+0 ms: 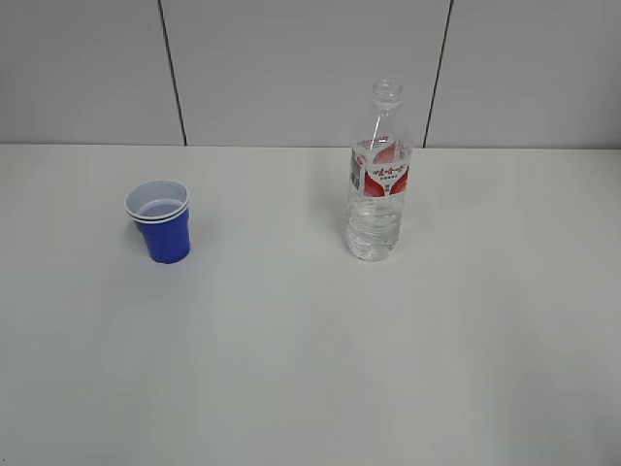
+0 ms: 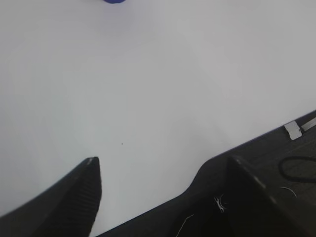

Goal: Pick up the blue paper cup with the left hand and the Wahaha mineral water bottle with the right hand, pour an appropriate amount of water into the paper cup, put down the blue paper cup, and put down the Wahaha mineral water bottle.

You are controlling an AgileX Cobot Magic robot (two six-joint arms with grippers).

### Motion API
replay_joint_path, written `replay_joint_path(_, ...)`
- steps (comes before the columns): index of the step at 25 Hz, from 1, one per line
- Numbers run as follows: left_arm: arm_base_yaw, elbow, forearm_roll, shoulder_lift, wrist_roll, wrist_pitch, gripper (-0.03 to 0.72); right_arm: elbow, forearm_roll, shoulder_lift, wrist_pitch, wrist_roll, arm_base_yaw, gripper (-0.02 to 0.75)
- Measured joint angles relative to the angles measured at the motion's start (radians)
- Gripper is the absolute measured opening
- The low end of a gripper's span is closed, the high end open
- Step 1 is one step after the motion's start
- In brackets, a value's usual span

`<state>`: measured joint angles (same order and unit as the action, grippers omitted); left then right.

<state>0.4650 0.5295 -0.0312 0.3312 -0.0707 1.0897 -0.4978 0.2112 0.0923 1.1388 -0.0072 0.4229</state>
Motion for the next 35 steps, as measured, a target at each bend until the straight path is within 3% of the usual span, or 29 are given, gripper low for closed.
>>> replay_joint_path(5,-0.044,0.0,-0.004,-0.051,0.0,0.0,0.585,0.0,0.0,-0.003,0.0,0.0,-0.052,0.59)
replay_joint_path(13,-0.277,0.0,-0.004,-0.205,0.0,0.002,0.585,0.0,0.0,-0.008,0.0,0.0,-0.323,0.59)
replay_joint_path(18,-0.388,0.0,-0.006,-0.317,0.0,0.011,0.571,0.0,0.001,-0.1,0.0,0.0,-0.372,0.589)
replay_joint_path(35,-0.403,-0.002,-0.008,-0.317,0.0,0.008,0.546,0.002,0.007,-0.111,0.002,0.0,-0.372,0.589)
